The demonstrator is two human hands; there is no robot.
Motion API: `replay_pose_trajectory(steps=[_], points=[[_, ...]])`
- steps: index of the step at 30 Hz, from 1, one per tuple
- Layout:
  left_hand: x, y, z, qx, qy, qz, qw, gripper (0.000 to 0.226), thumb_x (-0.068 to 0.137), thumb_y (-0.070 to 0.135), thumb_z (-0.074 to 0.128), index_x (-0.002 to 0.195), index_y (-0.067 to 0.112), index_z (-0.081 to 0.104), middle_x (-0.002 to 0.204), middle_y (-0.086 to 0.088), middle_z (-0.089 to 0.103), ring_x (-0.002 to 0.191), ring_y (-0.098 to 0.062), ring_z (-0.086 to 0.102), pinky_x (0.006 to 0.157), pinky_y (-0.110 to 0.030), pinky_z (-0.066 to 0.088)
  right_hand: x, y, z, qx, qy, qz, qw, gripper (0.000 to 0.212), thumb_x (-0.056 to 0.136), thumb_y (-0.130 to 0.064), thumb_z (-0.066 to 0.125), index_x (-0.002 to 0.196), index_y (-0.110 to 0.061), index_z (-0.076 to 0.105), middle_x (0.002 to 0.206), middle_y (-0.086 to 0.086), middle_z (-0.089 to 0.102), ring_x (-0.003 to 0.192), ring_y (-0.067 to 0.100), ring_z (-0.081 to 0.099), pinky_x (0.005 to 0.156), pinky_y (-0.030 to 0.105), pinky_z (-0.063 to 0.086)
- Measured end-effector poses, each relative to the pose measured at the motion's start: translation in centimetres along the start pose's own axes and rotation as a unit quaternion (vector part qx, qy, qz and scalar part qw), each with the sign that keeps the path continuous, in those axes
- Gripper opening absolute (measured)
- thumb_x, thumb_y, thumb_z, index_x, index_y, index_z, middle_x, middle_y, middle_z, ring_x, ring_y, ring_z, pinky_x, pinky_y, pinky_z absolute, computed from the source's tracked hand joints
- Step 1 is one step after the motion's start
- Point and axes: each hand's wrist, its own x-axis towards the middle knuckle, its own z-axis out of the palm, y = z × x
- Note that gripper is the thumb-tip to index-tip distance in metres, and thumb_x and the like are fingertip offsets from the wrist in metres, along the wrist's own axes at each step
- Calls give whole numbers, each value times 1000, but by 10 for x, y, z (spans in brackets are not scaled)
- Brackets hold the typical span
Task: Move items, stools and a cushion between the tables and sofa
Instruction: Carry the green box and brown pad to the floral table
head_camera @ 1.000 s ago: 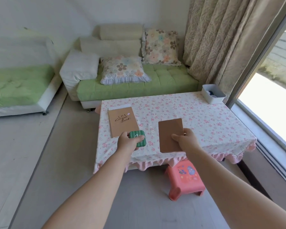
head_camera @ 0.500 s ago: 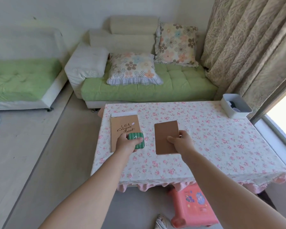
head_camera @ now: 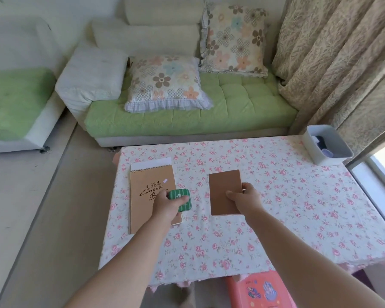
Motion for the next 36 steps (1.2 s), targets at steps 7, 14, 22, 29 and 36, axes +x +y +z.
replay_pose_trajectory(steps=[7,14,22,29,36], points=[[81,22,31,-10,-35,-16,999,38,77,11,75,76,28,42,86,1,58,77,-19,61,58,-27,47,67,-4,14,-8,17,30,999,32,84,-12,64,112,-15,47,92,-1,57,83,19,58,68,31,48],[133,4,60,40,-36,-79,995,29,77,13,76,93,10,52,104,-15,63,86,-28,63,74,-39,54,121,15,22,-23,17,75,997,29,83,-13,64,104,-20,46,87,-7,55,78,14,57,60,26,46],[182,-35,100,54,-24,-122,991,33,77,12,75,99,7,51,112,-17,62,99,-33,63,66,-31,53,186,55,24,-40,5,114,993,28,83,-11,64,104,-17,47,86,-7,54,79,15,56,64,29,48],[228,-85,136,55,-20,-159,986,44,77,12,75,114,3,52,114,-14,61,102,-30,61,80,-36,52,231,108,37,-50,-15,131,990,26,84,-13,63,101,-20,46,86,-9,54,74,5,52,53,19,40],[258,-124,154,91,-10,-155,984,39,76,13,76,106,3,54,105,-14,61,93,-28,60,82,-39,53,261,155,44,-43,-10,143,989,27,84,-13,63,102,-21,44,87,-10,53,76,5,53,56,19,41]])
